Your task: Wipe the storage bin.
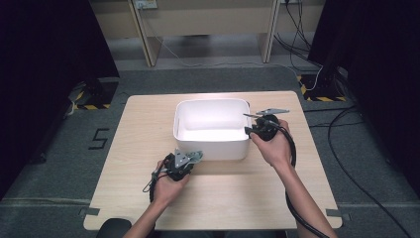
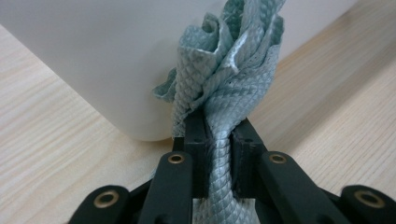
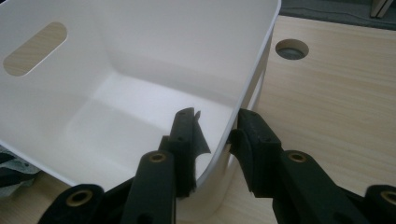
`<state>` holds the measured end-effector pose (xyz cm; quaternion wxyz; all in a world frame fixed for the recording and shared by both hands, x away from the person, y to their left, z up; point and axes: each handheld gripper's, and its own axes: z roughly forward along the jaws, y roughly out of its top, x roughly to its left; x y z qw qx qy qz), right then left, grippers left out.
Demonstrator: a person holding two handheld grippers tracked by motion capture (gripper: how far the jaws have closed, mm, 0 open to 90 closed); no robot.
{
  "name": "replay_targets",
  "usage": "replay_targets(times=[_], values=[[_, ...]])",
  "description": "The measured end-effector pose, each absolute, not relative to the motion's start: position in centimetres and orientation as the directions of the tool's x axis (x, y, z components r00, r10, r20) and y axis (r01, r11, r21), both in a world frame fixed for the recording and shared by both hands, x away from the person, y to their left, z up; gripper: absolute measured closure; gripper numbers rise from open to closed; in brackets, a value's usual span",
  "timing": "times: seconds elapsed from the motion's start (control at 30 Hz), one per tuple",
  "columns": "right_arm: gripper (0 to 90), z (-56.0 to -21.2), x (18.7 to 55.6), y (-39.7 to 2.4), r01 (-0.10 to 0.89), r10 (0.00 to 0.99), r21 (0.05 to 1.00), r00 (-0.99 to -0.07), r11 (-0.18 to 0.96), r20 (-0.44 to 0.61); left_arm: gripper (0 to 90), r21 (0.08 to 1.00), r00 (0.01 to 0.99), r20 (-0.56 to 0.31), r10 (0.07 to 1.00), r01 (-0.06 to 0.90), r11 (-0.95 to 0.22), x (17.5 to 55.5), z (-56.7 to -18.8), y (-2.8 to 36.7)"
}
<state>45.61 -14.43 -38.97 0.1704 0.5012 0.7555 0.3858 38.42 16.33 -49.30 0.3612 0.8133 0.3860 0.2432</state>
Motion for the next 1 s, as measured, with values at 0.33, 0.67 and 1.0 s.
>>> replay_targets(times=[0.33, 0.67, 1.0], values=[[68.9, -39.0, 45.7, -14.4, 0.625, 0.889, 0.755, -0.440, 0.200, 0.129, 79.4, 0.805, 0.570, 0.112, 0.814, 0.428, -0.411, 38.3, -47.8, 16.5], [68.6, -39.0, 45.7, -14.4, 0.625, 0.890, 0.755, -0.437, 0.197, 0.129, 79.3, 0.824, 0.561, 0.107, 0.821, 0.412, -0.389, 38.3, -46.3, 16.7], [68.7, -39.0, 45.7, -14.4, 0.624, 0.891, 0.755, -0.436, 0.199, 0.126, 79.3, 0.831, 0.563, 0.099, 0.821, 0.406, -0.379, 38.3, -45.2, 16.6]])
